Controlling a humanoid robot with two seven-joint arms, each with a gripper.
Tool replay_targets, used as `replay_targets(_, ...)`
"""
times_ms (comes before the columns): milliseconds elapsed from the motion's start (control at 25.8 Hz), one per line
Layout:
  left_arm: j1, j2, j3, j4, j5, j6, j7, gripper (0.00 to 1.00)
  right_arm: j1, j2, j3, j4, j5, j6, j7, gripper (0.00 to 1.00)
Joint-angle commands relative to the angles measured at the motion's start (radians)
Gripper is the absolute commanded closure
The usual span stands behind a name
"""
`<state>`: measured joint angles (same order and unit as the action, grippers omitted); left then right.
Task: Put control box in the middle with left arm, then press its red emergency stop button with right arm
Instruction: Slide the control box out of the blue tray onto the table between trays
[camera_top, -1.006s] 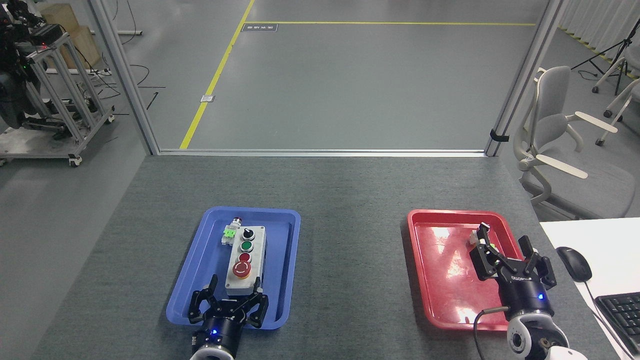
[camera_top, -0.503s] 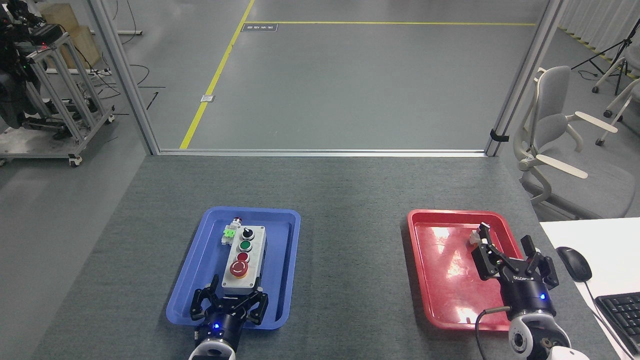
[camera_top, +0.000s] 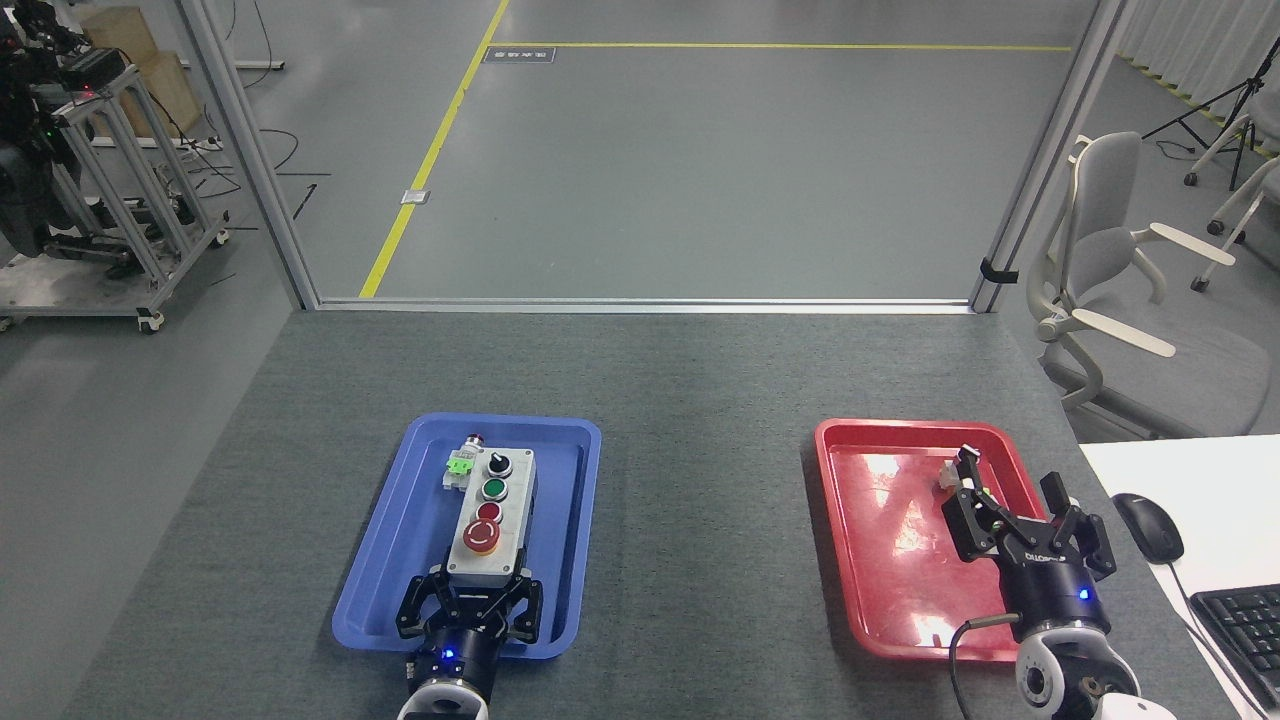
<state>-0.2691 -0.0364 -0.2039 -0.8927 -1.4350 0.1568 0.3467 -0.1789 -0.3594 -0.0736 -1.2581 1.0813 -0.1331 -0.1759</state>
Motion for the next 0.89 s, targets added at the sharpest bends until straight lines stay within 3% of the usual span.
replay_targets(0,0.013,0.001,-0.002,-0.040,-0.001,0.000,0.043,0.78,-0.001,0.000,0.000,0.000,0.000,-0.002,0.004,0.00)
replay_targets(77,0.033,0.001,-0.002,-0.097,-0.001,-0.002,0.040,0.83,-0.001,-0.001,0.000,0.000,0.000,0.000,0.004,0.00)
replay_targets(232,0.044,-0.007,-0.015,-0.172,-0.005,0.000,0.003,0.83,-0.001,-0.001,0.000,0.000,0.000,0.000,0.006,0.00)
replay_targets(426,0.033,-0.079,-0.158,-0.175,-0.019,0.013,-0.089,0.86,-0.001,0.002,0.001,0.000,0.000,0.000,0.006,0.00)
replay_targets(503,0.019,-0.102,-0.235,-0.166,-0.018,0.058,-0.104,1.00,0.001,0.004,0.001,0.000,0.000,-0.002,0.006,0.00)
replay_targets(658,-0.022,-0.103,-0.411,-0.166,0.008,0.170,-0.135,1.00,0.001,0.002,0.001,0.000,0.000,-0.003,0.007,0.00)
replay_targets(852,-0.025,-0.103,-0.509,-0.160,0.113,0.202,-0.153,1.00,0.001,0.002,0.001,0.000,0.000,-0.002,0.009,0.00)
